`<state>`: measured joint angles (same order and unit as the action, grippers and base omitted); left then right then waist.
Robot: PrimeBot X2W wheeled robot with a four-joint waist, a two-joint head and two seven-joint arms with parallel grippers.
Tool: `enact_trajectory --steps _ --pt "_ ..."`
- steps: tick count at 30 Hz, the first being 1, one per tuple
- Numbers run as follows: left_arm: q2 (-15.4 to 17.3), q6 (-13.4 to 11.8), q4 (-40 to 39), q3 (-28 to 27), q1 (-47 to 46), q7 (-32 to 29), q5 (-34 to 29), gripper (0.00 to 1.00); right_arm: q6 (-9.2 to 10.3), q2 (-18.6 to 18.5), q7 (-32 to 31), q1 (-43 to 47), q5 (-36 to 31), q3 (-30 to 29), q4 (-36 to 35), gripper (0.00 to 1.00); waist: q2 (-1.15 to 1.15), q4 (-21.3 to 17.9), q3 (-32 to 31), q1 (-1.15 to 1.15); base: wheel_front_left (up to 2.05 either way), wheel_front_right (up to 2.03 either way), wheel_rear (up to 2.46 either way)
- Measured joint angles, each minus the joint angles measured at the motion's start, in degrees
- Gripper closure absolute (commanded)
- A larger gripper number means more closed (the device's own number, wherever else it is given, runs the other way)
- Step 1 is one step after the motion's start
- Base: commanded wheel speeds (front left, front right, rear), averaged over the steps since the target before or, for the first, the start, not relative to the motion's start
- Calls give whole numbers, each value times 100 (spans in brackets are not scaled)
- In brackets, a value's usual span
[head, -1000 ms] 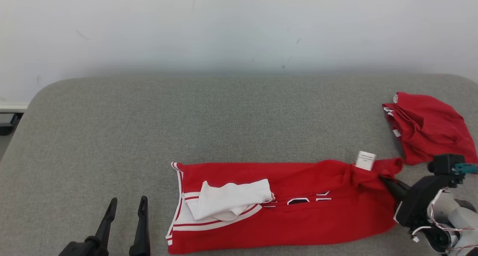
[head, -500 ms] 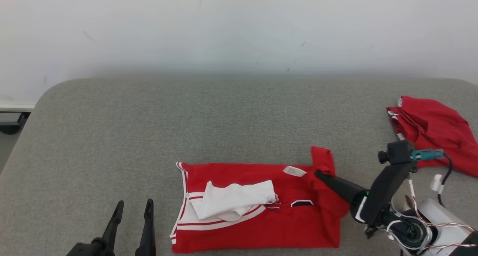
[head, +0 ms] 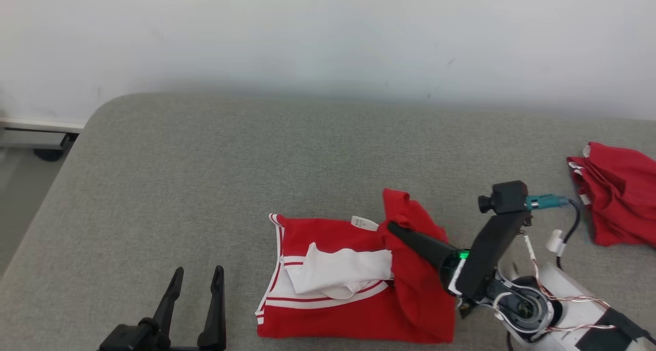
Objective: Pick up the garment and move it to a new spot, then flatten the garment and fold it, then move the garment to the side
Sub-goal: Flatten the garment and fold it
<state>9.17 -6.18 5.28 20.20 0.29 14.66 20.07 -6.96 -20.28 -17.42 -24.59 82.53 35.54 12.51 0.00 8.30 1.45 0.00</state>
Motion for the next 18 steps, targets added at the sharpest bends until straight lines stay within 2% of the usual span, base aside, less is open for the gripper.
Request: enact_trajectory --steps 9,18 --pt "-120 67 125 109 -214 0 3 0 298 535 35 -360 -49 204 261 100 0 330 58 0 0 0 0" --pt "-193 124 272 174 -348 0 4 0 554 943 90 -610 -208 376 893 100 0 651 125 0 0 0 0"
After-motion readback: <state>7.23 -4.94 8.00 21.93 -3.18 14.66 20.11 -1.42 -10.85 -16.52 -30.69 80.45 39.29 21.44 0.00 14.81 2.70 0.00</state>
